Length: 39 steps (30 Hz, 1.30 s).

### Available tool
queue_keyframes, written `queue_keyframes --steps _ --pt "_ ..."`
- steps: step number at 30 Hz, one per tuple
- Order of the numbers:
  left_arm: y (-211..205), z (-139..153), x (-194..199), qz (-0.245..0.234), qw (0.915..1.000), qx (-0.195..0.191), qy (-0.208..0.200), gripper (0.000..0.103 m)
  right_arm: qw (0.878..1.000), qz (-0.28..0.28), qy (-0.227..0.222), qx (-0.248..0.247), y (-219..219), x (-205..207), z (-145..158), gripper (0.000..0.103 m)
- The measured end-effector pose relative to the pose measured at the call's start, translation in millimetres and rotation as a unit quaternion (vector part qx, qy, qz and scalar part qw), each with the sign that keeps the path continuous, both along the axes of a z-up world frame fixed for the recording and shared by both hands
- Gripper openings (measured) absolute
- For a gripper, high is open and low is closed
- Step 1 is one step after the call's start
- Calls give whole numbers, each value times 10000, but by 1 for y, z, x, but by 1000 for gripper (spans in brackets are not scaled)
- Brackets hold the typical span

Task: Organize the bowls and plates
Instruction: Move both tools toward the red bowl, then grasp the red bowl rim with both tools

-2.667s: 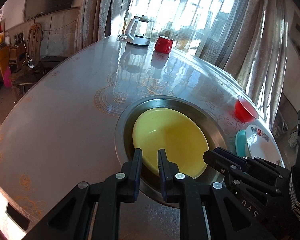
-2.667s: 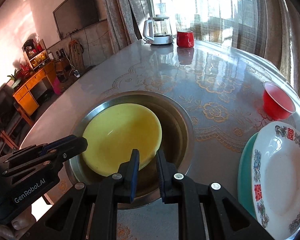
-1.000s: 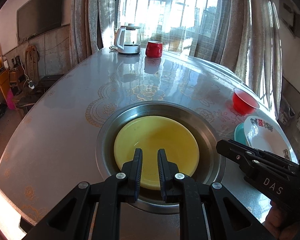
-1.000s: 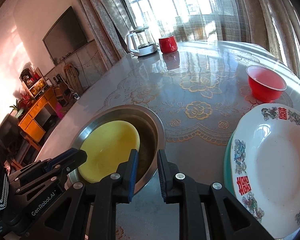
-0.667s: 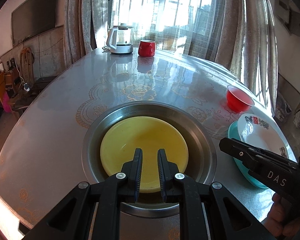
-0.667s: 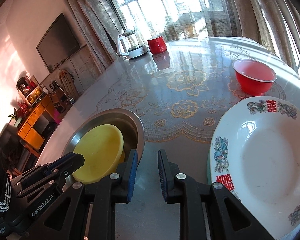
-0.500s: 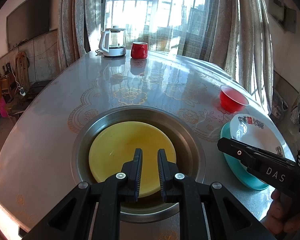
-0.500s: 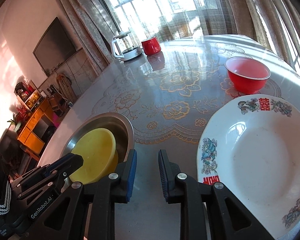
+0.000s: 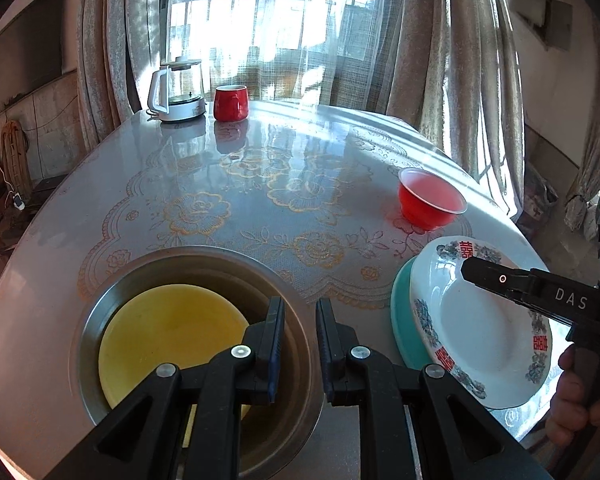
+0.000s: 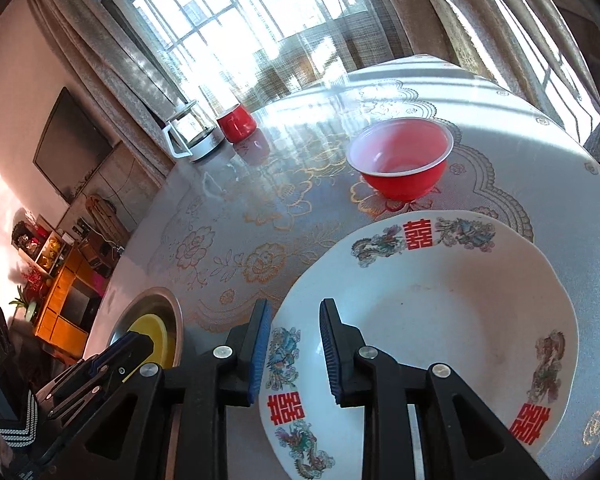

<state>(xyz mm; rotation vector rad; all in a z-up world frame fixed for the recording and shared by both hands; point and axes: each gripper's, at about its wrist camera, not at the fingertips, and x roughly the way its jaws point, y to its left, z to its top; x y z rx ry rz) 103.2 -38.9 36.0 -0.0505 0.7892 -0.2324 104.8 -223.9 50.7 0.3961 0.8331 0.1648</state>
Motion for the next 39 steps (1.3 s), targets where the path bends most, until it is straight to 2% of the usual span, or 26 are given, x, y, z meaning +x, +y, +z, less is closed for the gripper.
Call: queue_keyframes --steps 10,14,20,28,39 --pt "-31 -2 36 -60 9996 94 251 16 9970 -744 208 82 -66 28 3 25" --pt "-41 -8 51 -85 9987 -42 499 16 9944 -1005 269 183 -88 41 1 25" --pt "-58 -9 73 -209 9980 -230 554 21 9909 -1258 356 330 -111 65 -1 25" --pt "-85 1 112 -358 9941 -806 624 25 9872 -1479 472 367 -125 104 -1 25" --pt "-127 -7 164 -571 9891 -1018 894 25 9860 -1493 718 206 -129 135 -13 25"
